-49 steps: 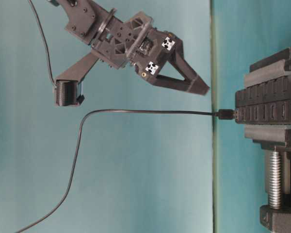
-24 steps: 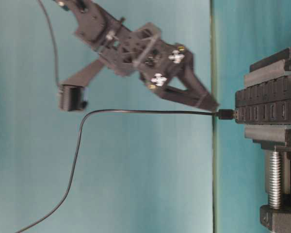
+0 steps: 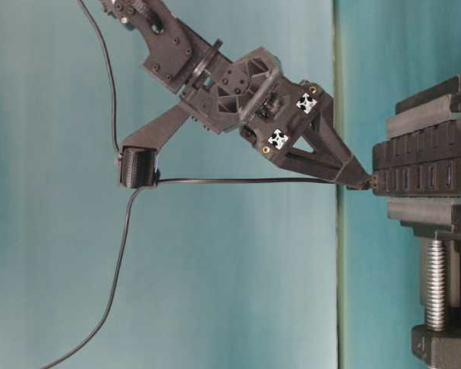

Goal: Insert the USB into the second port from the front of the fixed hub.
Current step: 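Lower the right gripper and close it on the black cable near its plug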

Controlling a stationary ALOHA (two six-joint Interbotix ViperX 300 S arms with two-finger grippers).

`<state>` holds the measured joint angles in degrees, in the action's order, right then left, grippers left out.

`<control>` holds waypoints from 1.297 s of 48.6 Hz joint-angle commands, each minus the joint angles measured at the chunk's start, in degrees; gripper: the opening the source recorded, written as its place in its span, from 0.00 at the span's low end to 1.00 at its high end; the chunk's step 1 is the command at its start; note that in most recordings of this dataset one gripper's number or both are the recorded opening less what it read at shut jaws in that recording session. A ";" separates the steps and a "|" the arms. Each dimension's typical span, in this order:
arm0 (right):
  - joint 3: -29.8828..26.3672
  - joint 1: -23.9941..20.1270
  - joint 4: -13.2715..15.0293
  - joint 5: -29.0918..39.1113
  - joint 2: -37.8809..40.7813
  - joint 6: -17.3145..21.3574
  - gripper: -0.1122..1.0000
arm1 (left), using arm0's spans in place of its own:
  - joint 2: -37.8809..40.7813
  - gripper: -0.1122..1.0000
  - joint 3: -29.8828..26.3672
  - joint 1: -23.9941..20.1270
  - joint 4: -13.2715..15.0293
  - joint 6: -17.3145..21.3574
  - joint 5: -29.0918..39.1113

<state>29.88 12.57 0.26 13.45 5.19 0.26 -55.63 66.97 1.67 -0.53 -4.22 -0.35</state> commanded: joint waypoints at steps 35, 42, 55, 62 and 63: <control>-1.58 -0.09 0.09 -0.62 -0.35 -0.62 0.62 | 0.26 0.10 -0.70 0.09 0.00 -0.18 -0.26; -2.20 -0.18 0.09 -1.49 0.09 -0.62 0.56 | 0.26 0.10 -0.70 0.09 0.00 -0.18 -0.26; -2.72 -0.18 0.09 -1.67 0.44 -0.53 0.51 | -0.26 0.10 -0.18 0.09 0.00 -2.11 -0.26; -2.64 -0.26 0.09 -0.88 0.35 -0.53 0.34 | -0.53 0.10 -0.09 0.09 0.00 -2.29 -0.26; -2.72 -0.26 0.09 -0.79 0.35 -0.53 0.31 | -0.53 0.10 -0.09 0.00 -0.09 -2.29 -0.26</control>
<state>28.48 12.57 0.35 12.57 6.50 0.09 -56.34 67.50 1.67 -0.44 -6.42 -0.35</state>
